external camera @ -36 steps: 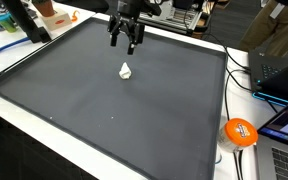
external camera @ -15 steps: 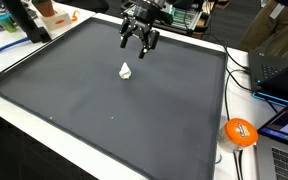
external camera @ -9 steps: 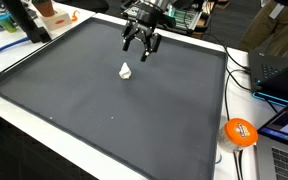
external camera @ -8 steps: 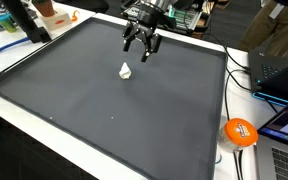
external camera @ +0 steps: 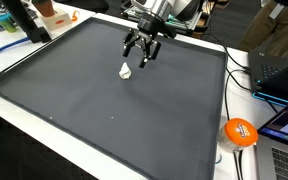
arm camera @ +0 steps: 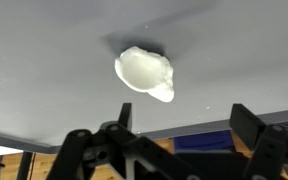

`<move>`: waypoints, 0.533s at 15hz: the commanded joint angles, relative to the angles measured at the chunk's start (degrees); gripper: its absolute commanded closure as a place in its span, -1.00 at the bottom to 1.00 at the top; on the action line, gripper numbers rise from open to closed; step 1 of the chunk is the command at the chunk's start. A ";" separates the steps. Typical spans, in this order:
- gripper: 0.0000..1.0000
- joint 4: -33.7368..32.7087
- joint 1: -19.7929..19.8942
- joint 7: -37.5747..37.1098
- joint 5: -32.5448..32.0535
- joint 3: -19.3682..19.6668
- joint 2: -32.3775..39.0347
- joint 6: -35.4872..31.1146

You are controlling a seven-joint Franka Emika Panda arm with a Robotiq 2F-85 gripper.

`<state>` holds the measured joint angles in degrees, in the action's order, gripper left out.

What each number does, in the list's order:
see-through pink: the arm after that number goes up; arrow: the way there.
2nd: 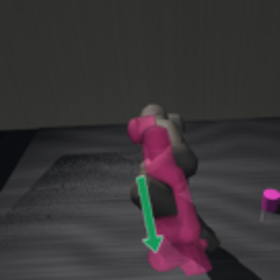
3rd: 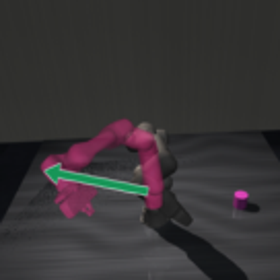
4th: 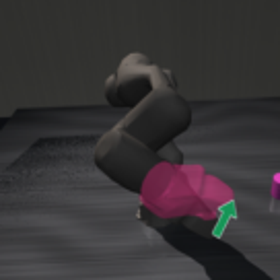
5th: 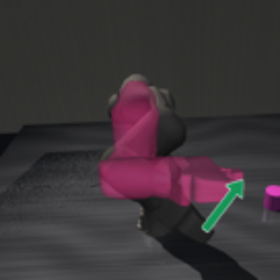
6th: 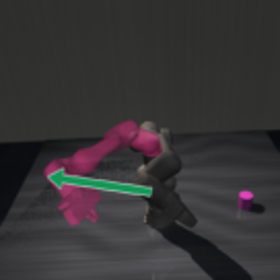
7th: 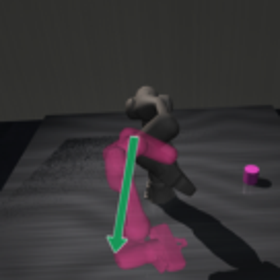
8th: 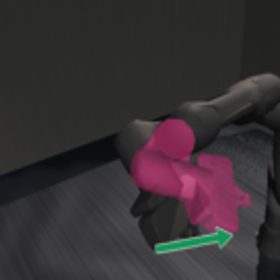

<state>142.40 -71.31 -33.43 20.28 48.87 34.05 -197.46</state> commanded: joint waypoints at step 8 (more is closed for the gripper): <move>-1.00 -2.75 4.61 5.90 10.21 -7.02 0.45 -4.21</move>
<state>139.29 -70.37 -34.13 27.19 46.64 39.24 -202.28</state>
